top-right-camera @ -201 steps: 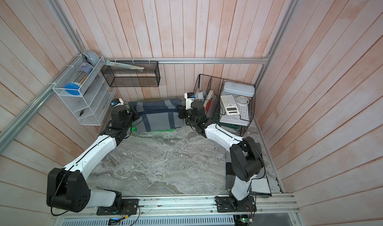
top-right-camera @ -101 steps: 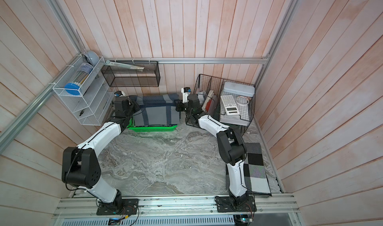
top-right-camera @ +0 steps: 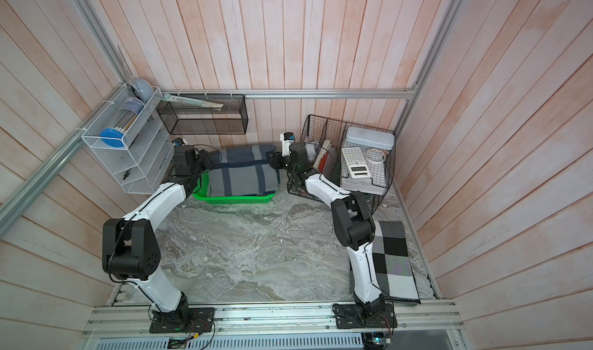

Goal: Put the folded scarf in the basket
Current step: Place the scarf in the basket, then move the scarf to the center of the board.

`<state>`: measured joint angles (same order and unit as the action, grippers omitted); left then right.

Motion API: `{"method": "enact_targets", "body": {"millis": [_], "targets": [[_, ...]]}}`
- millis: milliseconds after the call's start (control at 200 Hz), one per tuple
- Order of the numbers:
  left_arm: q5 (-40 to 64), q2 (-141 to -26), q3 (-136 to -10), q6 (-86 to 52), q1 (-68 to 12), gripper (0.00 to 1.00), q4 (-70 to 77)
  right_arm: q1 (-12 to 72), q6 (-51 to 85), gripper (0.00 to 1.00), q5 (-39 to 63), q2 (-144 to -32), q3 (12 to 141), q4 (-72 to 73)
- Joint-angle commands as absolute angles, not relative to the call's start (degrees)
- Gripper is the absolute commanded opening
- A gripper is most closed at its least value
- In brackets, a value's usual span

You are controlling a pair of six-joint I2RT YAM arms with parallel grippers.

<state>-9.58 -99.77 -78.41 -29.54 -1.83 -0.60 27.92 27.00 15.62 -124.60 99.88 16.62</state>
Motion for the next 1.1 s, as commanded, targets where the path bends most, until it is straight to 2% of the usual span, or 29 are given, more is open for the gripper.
{"method": "enact_targets", "body": {"millis": [0,140,410,540,690,785,890,1090], "targets": [[-7.7,-98.3,-80.7,-31.4,-1.1,1.0,-2.0,26.8,26.7,0.8,12.9,-121.2,99.0,15.7],[-4.6,-93.3,-77.1,-35.6,-2.2,1.0,-1.2,27.6,26.3,0.86,11.8,-113.5,90.8,17.0],[-1.5,-78.0,-62.2,-43.5,-12.2,1.0,2.5,30.2,26.1,0.86,5.4,-88.4,66.1,14.5],[-3.3,-69.2,-53.8,-48.2,-21.0,1.0,3.1,30.4,29.3,0.86,1.1,-72.5,54.1,8.3],[-9.6,-63.1,-44.8,-55.8,-36.6,0.95,6.1,30.3,31.3,0.86,-4.4,-52.8,40.9,0.8],[-14.3,-64.8,-42.3,-60.3,-47.3,0.92,8.3,30.1,31.8,0.86,-8.7,-42.5,36.6,-6.8],[-15.6,-72.0,-43.2,-63.2,-57.5,0.92,10.4,30.0,33.8,0.85,-11.4,-34.4,33.9,-14.9],[-11.9,-91.7,-52.6,-65.7,-70.0,0.91,12.8,30.0,41.0,0.78,-12.9,-22.0,29.4,-24.7]]}}
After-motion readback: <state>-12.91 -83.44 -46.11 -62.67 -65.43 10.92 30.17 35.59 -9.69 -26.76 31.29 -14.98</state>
